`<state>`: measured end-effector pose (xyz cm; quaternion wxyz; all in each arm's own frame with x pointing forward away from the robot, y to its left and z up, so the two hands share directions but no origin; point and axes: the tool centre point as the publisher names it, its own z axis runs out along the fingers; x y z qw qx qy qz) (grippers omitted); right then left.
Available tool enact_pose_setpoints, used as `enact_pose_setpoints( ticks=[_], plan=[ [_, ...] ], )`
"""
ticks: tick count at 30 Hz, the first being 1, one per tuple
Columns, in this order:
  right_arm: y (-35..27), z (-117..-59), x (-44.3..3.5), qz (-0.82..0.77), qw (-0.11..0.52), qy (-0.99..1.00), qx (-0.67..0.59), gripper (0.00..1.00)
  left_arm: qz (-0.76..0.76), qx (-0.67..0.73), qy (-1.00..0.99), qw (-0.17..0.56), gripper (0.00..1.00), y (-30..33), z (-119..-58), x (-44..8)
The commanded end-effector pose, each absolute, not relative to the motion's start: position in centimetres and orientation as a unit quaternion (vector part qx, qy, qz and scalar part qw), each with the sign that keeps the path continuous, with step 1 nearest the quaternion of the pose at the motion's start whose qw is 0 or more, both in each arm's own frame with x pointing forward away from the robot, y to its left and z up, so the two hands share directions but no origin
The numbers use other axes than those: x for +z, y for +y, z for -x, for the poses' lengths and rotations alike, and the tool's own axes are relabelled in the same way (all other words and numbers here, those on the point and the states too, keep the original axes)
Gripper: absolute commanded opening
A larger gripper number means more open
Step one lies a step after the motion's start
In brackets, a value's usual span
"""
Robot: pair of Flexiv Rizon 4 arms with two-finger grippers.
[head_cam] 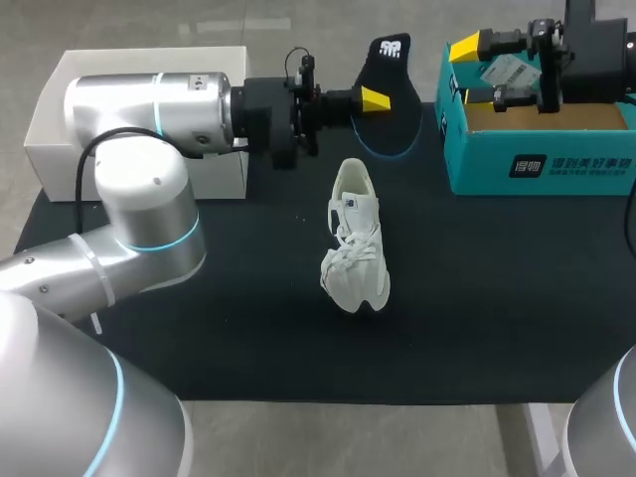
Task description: Take the shoe out of the shoebox, open the shoe tongue, remove and reinsert the insole, then place the shoe into the shoebox
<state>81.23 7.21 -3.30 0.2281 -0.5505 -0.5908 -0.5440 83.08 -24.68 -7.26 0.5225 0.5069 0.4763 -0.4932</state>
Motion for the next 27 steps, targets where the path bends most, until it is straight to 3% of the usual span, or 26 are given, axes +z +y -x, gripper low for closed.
enact_pose_setpoints(
  ticks=[1,27],
  plan=[
    [7.34,-81.26,-3.33,0.552,0.227,-0.591,-0.543,1.00,-0.515,-0.497,0.477,0.510,0.00,-23.52,-83.50,-7.20],
    [7.34,-81.26,-3.33,0.552,0.227,-0.591,-0.543,1.00,-0.518,-0.500,0.476,0.505,0.00,-23.23,-82.78,-6.92]
  ],
)
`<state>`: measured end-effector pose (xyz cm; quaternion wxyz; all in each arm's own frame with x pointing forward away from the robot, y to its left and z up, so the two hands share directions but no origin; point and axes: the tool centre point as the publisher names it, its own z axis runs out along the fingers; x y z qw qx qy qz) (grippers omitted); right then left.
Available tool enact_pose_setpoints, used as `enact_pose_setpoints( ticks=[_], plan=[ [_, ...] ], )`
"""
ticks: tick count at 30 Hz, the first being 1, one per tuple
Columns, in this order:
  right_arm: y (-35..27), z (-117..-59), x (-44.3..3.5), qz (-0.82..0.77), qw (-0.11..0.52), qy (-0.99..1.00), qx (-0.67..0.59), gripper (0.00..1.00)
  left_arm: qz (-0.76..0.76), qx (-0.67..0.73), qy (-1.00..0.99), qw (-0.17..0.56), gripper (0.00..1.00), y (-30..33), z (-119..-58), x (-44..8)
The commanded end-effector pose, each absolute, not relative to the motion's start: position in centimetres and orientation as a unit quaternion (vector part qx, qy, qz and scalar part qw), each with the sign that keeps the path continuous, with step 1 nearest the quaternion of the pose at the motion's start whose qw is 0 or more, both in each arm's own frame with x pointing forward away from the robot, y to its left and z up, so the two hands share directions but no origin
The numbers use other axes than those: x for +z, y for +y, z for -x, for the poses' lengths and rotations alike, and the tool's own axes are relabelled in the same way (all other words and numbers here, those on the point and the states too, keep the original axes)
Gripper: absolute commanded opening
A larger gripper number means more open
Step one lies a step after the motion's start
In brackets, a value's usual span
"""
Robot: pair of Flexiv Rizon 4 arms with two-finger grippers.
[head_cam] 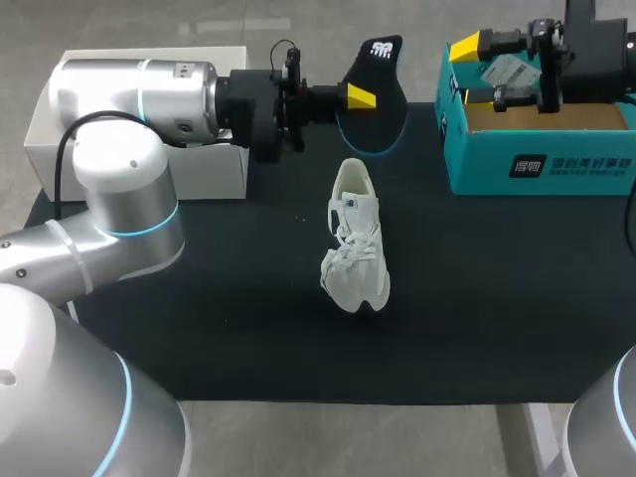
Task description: Take the shoe out of the shoebox, open the shoe tongue, remove and reinsert the insole, then place the shoe into the shoebox
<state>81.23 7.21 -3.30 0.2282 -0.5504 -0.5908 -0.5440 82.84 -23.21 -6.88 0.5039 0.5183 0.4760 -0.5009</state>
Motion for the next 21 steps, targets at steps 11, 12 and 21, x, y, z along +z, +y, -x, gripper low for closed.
enact_pose_setpoints(
  ticks=[11,12,21],
  plan=[
    [7.3,-81.3,-3.3,0.552,0.227,-0.591,-0.543,1.00,-0.493,-0.519,0.517,0.469,0.00,-23.2,-82.5,-7.0],
    [7.3,-81.3,-3.3,0.552,0.227,-0.591,-0.543,1.00,-0.474,-0.533,0.545,0.441,0.00,-23.2,-82.3,-7.0],
    [7.3,-81.3,-3.3,0.552,0.227,-0.591,-0.543,1.00,-0.241,-0.641,0.686,0.246,0.00,-22.7,-81.2,-6.3]
  ],
)
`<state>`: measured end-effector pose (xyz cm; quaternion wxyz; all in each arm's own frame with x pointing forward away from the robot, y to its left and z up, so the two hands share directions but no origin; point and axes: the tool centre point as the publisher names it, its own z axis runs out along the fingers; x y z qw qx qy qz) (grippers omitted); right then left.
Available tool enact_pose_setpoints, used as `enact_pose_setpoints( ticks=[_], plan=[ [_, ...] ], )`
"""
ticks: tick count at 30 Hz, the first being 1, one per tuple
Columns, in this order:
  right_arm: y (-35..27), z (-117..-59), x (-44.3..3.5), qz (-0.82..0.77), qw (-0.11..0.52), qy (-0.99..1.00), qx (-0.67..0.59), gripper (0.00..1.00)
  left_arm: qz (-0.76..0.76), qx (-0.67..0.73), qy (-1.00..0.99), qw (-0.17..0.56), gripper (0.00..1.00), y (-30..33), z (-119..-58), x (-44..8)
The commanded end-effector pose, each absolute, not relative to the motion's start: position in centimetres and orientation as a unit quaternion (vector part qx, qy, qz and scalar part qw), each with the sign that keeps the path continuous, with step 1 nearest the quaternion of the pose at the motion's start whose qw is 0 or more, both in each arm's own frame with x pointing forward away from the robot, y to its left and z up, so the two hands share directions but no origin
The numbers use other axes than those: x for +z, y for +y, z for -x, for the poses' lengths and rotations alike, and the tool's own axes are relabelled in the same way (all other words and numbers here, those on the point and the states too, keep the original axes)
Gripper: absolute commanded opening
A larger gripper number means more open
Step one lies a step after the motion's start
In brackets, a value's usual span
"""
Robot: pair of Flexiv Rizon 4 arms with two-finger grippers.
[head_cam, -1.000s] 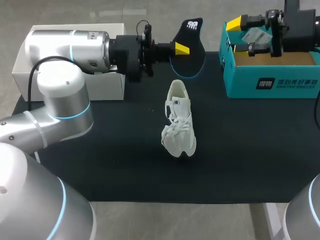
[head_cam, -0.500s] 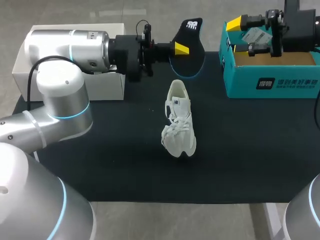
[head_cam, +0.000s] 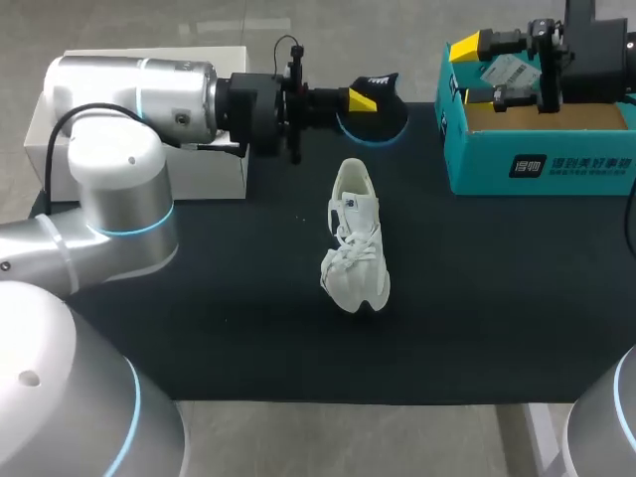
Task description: Take the shoe out of the shoebox, open the shoe tongue, remove and reinsert the insole, then place the shoe into the shoebox
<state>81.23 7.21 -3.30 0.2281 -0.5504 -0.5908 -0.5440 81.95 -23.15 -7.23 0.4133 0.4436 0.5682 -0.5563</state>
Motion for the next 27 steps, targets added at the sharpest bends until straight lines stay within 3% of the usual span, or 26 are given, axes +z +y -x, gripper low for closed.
enact_pose_setpoints(
  ticks=[1,15,19,23,27],
  plan=[
    [7.3,-81.3,-3.3,0.552,0.227,-0.591,-0.543,1.00,-0.194,-0.670,0.688,0.200,0.00,-22.6,-81.1,-6.0],
    [7.3,-81.3,-3.3,0.552,0.227,-0.591,-0.543,1.00,-0.194,-0.670,0.688,0.200,0.00,-22.6,-81.1,-6.0],
    [7.3,-81.3,-3.3,0.552,0.227,-0.591,-0.543,1.00,0.053,-0.676,0.733,0.045,0.00,-23.3,-81.6,-5.7],
    [7.3,-81.3,-3.3,0.552,0.227,-0.591,-0.543,1.00,0.202,-0.682,0.695,-0.106,0.00,-23.5,-82.0,-5.0],
    [7.3,-81.3,-3.3,0.552,0.227,-0.591,-0.543,1.00,0.265,-0.685,0.658,-0.168,0.00,-23.4,-82.5,-4.7]
  ],
)
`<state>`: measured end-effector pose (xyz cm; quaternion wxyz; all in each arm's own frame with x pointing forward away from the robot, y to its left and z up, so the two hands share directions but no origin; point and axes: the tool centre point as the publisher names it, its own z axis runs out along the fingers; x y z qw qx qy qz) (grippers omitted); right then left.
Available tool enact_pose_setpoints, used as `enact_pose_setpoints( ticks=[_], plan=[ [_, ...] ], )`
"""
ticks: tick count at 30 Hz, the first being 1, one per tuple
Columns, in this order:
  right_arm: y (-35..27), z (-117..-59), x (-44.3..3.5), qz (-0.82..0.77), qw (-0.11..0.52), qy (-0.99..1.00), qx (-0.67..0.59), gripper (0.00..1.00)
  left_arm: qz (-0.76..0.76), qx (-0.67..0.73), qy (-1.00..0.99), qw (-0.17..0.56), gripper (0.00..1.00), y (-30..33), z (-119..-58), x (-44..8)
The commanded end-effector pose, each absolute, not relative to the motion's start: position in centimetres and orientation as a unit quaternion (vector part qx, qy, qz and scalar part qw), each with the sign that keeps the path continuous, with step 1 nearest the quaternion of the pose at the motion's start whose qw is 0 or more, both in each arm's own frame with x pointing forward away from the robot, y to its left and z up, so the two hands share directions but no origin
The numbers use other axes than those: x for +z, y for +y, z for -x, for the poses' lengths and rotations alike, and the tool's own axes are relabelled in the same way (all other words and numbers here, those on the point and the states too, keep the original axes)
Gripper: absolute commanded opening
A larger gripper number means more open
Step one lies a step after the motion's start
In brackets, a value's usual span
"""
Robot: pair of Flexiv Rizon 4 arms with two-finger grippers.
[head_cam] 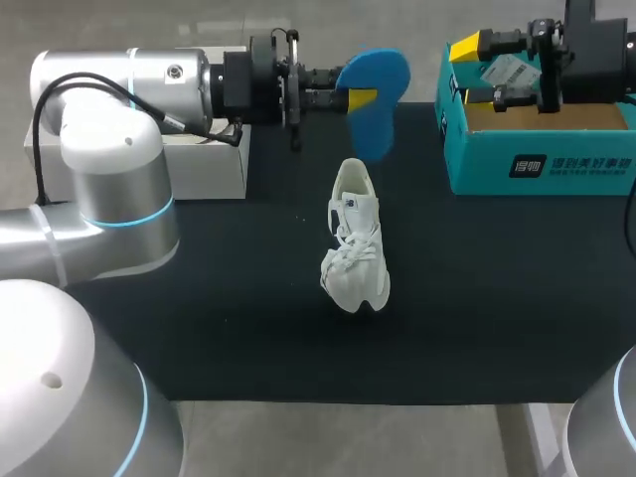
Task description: Take the shoe out of the shoebox, open the shoe tongue, remove and reinsert the insole, then place the shoe into the shoebox
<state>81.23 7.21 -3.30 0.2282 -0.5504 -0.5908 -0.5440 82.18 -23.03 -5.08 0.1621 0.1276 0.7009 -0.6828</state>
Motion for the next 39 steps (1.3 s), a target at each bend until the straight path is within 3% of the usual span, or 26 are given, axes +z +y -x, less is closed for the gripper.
enact_pose_setpoints(
  ticks=[1,19,21,27,39],
  plan=[
    [7.3,-81.3,-3.3,0.552,0.227,-0.591,-0.543,1.00,0.265,-0.685,0.658,-0.168,0.00,-23.4,-82.5,-4.7],
    [7.3,-81.3,-3.3,0.552,0.227,-0.591,-0.543,1.00,0.265,-0.685,0.658,-0.168,0.00,-23.4,-82.5,-4.7],
    [7.3,-81.3,-3.3,0.552,0.227,-0.591,-0.543,1.00,0.338,-0.643,0.640,-0.251,0.00,-23.5,-82.7,-4.9],
    [7.3,-81.3,-3.3,0.552,0.227,-0.591,-0.543,1.00,0.419,-0.565,0.599,-0.382,0.00,-23.0,-83.2,-4.6],
    [7.3,-81.3,-3.3,0.552,0.227,-0.591,-0.543,1.00,0.463,-0.463,0.549,-0.519,0.00,-23.1,-83.1,-5.5]
  ],
)
